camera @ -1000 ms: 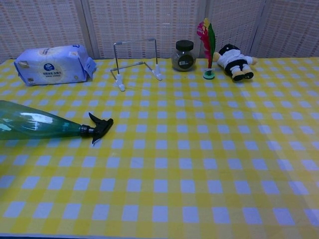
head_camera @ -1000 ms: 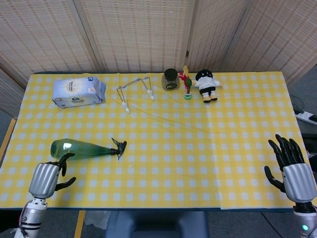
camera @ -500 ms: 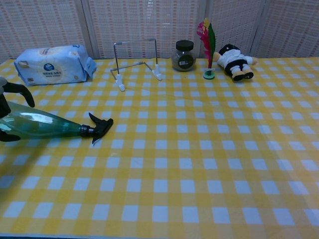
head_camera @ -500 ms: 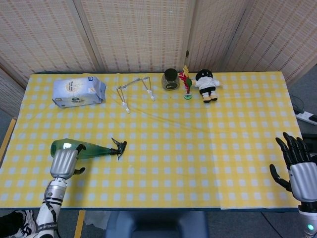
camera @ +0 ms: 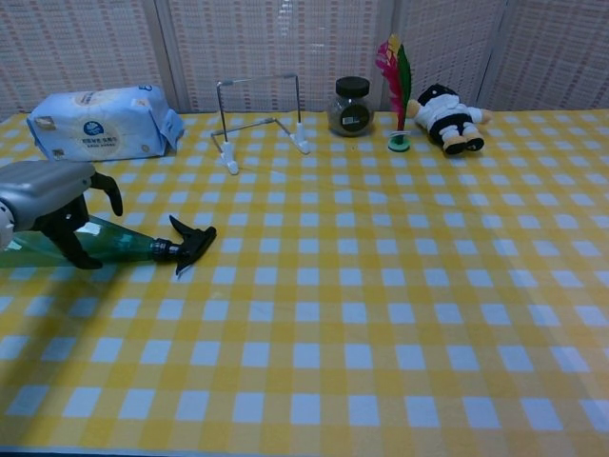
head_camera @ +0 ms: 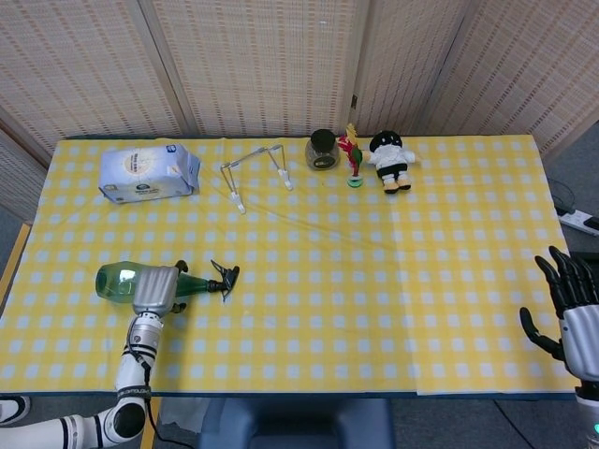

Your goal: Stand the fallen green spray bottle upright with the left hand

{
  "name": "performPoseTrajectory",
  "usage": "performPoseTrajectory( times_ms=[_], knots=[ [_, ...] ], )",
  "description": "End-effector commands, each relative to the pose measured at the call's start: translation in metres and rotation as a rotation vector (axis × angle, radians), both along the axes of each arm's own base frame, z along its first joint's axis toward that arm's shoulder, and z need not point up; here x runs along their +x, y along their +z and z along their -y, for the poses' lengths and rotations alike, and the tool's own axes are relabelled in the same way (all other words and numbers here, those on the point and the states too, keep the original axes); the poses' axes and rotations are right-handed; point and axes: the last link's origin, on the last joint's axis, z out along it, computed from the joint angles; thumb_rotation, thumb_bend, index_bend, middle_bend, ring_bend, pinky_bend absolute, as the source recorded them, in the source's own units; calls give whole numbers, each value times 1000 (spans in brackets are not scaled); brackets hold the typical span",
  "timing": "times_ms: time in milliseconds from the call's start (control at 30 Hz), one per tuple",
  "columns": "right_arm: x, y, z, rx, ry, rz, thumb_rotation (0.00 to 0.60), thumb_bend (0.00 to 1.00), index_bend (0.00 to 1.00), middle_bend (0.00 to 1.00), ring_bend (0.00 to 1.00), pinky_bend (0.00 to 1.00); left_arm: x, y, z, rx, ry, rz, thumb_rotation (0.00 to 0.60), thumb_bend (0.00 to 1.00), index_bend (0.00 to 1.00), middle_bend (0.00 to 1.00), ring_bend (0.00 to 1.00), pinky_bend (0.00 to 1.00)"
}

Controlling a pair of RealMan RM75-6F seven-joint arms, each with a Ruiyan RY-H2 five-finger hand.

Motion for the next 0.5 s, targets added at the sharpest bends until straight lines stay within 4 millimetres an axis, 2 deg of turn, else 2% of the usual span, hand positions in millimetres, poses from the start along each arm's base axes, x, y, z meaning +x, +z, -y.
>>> performPoseTrajectory(
  times_ms=[33,300,500],
  knots=[
    [-1,2,0,5,-5,8,600,456,0,0,0,0,2,-6,-7,-3,16,-20,600,179,393,1000,1000,1000],
    [-2,7,0,2,-6,27,600,456,0,0,0,0,7,-17,-14,-20,25,-63,600,191,385,1000,1000,1000],
    [-2,11,-3,-6,1,37,600,457,0,0,0,0,6,-24,-21,-25,40,-86,600,215,426,1000,1000,1000]
  ],
)
